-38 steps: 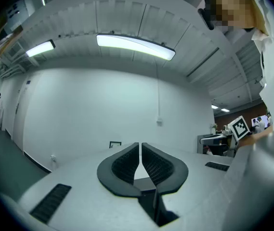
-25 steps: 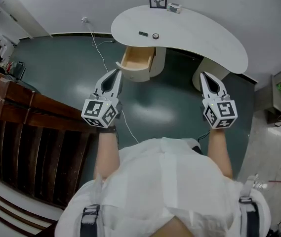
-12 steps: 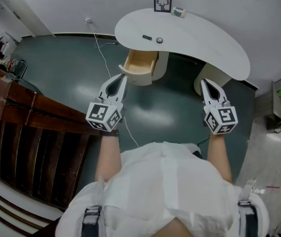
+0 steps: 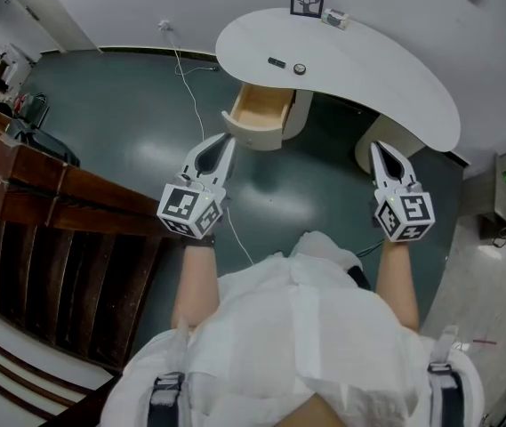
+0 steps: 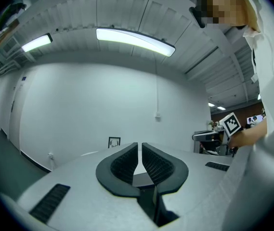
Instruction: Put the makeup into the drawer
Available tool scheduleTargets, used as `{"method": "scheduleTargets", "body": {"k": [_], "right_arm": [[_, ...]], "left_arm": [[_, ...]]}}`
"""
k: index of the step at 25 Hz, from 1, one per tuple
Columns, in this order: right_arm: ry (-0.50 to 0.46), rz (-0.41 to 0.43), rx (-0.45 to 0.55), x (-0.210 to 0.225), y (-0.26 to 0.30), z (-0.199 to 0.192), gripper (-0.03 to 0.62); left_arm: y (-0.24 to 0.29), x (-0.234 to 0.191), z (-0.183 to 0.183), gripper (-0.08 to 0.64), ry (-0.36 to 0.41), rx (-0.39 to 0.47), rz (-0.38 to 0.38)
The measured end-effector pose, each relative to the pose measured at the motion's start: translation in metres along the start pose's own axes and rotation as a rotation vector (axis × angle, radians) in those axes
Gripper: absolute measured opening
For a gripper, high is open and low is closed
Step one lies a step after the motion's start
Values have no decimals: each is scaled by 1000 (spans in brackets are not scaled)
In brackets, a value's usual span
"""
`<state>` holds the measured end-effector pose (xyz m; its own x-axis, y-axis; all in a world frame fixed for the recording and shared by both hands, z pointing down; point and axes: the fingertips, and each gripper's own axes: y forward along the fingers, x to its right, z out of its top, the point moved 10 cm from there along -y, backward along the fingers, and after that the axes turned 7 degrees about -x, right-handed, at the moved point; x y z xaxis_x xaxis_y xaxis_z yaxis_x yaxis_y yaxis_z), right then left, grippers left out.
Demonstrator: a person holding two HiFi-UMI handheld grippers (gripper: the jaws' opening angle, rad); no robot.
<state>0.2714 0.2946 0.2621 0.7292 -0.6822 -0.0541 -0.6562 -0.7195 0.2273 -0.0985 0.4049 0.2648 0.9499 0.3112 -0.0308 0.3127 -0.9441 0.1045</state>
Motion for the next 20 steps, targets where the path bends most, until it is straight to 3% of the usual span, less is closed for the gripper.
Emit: {"method": "scheduleTargets", "body": {"k": [7, 20], "right_arm": [[-1, 28, -23, 20, 50, 0, 9], [-7, 108, -60, 98, 193, 17, 9]], "left_arm": [[40, -23, 1, 29, 15, -12, -19], [187, -95, 20, 31, 79, -66, -68]]}}
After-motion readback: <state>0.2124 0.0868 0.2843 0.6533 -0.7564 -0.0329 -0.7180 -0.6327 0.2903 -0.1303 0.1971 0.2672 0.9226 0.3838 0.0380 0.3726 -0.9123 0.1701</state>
